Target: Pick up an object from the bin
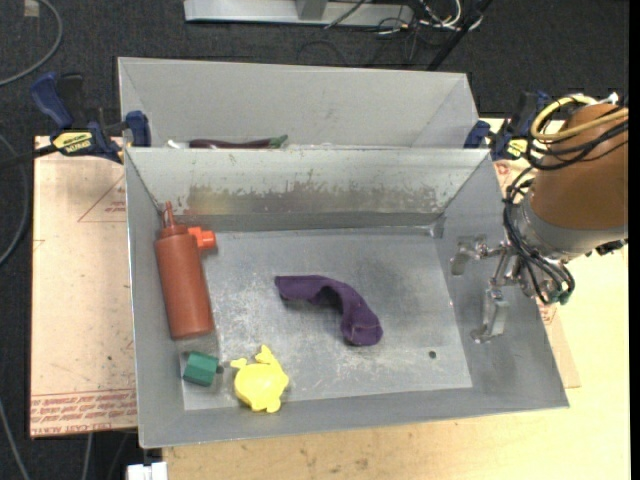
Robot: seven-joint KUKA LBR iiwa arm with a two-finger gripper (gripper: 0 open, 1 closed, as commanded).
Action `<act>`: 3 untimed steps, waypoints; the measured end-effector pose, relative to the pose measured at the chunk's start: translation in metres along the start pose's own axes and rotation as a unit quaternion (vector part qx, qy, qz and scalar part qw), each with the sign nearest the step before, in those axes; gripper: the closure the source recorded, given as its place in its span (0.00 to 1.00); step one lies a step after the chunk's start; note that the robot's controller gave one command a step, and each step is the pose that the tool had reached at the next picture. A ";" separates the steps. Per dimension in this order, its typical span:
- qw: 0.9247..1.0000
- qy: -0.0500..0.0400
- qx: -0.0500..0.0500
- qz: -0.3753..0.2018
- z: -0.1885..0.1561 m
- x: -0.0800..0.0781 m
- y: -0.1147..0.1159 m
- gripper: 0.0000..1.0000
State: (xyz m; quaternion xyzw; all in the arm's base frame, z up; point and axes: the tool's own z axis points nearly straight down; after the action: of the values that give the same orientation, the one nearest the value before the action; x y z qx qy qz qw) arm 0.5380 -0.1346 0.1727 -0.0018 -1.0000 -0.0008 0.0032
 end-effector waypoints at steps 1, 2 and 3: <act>1.000 -0.004 0.001 -0.002 -0.005 -0.002 0.001 0.00; 0.996 -0.006 0.003 -0.084 0.029 -0.016 0.036 0.00; 0.992 -0.003 0.000 -0.128 0.055 -0.028 0.083 0.00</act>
Offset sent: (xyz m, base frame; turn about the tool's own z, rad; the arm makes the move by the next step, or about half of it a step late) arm 0.0264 0.0771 -0.0708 -0.3378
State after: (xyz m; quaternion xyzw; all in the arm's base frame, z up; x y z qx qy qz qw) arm 0.5656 -0.0513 0.1175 0.1258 -0.9921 -0.0015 0.0005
